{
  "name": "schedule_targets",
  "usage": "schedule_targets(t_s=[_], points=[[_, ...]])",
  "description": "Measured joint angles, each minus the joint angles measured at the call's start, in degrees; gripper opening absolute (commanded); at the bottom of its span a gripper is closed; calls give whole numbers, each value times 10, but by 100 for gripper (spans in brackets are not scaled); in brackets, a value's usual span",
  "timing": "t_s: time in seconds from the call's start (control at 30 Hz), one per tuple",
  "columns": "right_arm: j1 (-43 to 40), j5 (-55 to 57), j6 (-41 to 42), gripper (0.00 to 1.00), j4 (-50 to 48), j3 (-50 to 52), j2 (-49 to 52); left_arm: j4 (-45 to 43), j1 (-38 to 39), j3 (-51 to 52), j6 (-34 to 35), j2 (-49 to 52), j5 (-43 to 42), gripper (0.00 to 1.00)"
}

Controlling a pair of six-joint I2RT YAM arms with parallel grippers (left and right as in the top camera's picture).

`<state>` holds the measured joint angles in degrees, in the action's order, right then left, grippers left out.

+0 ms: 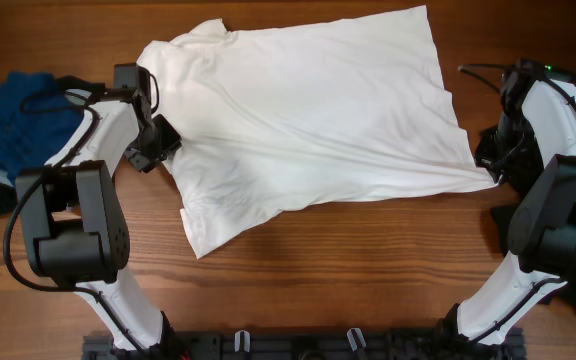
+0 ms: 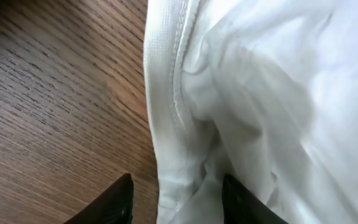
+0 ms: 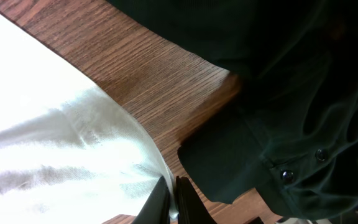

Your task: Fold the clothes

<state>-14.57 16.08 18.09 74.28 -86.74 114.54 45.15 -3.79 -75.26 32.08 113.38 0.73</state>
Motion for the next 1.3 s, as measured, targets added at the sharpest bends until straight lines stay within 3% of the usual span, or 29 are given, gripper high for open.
schedule_targets(t_s=[0.67,0.7,0.83,1.1,1.3], points=[[0,0,-2,5,0,0,0,-12,0,-1,19,19,38,43],[0,0,-2,5,0,0,0,-18,0,-1,19,19,37,41],[0,0,-2,5,0,0,0,-37,0,-1,19,19,36,4],[0,0,-2,5,0,0,0,-44,-2,-5,-40,21,36,4],[0,-5,-2,5,0,0,0,17,-32,-47,-123,8,151,4]])
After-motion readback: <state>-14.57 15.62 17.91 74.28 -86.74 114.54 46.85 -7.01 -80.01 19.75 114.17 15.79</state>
